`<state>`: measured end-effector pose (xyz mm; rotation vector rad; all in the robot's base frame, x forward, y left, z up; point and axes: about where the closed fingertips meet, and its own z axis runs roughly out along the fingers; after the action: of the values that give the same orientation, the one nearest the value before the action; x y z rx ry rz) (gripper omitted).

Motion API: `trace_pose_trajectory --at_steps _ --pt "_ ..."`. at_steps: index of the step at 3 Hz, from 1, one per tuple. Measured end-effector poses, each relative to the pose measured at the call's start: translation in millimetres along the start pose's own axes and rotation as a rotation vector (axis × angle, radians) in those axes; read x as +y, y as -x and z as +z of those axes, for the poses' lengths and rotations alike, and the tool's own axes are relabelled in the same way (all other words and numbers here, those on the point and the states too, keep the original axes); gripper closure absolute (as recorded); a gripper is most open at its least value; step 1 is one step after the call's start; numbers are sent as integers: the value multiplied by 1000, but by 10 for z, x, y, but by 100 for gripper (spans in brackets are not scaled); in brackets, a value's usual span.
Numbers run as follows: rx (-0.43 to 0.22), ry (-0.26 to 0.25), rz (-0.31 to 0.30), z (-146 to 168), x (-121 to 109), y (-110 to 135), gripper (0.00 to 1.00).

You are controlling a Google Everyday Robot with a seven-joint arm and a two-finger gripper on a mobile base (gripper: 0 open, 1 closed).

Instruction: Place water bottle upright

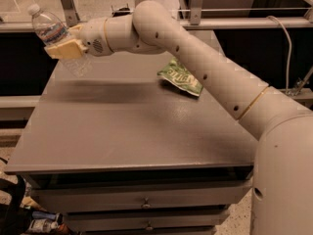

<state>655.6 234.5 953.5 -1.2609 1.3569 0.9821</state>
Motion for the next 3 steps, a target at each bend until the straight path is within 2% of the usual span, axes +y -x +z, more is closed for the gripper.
trace_pose_trajectory --at_steps 2,3 --pt "-44 -39 114 111 96 -158 100" --pt "-99 -58 146 73 121 -244 100"
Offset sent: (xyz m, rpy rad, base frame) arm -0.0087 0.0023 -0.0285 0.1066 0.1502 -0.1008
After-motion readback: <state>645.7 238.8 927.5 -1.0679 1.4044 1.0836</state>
